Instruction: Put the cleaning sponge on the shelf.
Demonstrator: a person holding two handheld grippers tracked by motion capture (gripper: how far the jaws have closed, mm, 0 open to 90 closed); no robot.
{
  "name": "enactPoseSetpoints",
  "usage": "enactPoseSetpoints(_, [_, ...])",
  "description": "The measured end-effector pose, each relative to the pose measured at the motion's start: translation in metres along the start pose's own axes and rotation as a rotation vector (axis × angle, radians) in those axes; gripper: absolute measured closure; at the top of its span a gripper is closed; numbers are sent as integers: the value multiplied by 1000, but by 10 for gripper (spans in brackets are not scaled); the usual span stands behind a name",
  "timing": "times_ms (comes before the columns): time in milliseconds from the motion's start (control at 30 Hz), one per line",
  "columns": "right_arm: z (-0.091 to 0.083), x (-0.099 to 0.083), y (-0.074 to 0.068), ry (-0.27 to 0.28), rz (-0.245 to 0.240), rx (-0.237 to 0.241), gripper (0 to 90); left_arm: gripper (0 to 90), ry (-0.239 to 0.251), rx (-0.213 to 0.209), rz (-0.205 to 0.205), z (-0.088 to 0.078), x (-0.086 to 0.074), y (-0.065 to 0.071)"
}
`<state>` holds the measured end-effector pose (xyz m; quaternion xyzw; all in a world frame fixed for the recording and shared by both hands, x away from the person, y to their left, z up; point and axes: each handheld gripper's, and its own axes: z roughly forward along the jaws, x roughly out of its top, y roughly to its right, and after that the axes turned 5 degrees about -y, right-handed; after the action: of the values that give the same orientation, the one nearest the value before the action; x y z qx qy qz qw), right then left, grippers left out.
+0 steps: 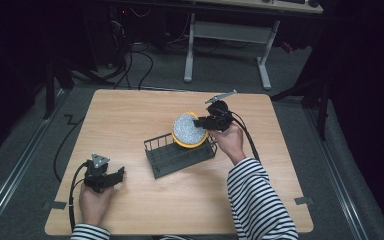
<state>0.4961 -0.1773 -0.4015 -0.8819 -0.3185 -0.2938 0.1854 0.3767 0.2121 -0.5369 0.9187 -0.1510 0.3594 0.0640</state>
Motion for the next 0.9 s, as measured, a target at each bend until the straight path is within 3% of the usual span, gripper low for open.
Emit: enactPoseSetpoints(900, [10,-15,-1,-54,-26,-17,779,288,1,3,-2,0,0,0])
